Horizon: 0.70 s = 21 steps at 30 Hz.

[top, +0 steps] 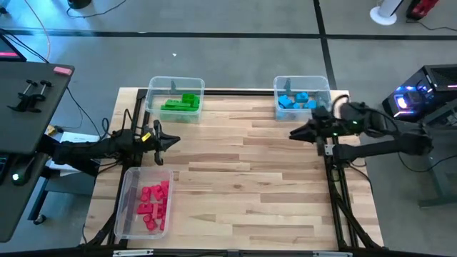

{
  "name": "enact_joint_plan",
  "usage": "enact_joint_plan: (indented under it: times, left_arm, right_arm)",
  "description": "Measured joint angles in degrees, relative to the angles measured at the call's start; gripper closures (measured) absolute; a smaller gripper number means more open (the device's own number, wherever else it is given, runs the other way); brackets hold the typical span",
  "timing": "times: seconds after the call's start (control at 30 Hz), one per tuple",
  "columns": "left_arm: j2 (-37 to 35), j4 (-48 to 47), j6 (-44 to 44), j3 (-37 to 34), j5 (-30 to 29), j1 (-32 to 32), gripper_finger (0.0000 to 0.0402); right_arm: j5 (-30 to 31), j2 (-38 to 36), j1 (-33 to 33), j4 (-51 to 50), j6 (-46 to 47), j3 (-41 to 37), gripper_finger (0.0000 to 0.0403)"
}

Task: Sort blocks
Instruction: Return to Home Position

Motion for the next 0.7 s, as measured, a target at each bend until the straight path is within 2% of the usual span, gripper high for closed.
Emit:
enact_joint_plan:
  times: [0.17, 0.3, 0.37, 0.43, 0.6, 0.7]
  left_arm:
    - [0.0, 0.0, 0.0, 0.0, 0.0, 0.0, 0.0401]
    - [0.0, 0.0, 0.0, 0.0, 0.0, 0.0, 0.0401]
    - [0.0, 0.0, 0.0, 0.0, 0.0, 0.0, 0.0401]
    - [0.0, 0.0, 0.0, 0.0, 0.0, 0.0, 0.0401]
    - [0.0, 0.0, 0.0, 0.0, 0.0, 0.0, 0.0401]
    - [0.0, 0.0, 0.0, 0.0, 0.0, 0.0, 0.0401]
  right_arm:
    - [-0.4, -15.3, 0.0, 9.5, 5.5, -14.2, 0.0403]
    - [-0.3, -24.0, -0.2, 31.2, 6.6, -29.1, 0.0403]
    - [-0.4, -24.8, -0.3, 42.6, 4.5, -36.1, 0.0403]
    - [-1.0, -24.8, -0.3, 50.0, 2.1, -42.0, 0.0403]
    - [-1.7, -24.8, 0.4, 58.9, 3.0, -52.6, 0.0403]
    - [-1.8, -24.8, 1.4, 60.5, 0.9, -55.0, 0.0403]
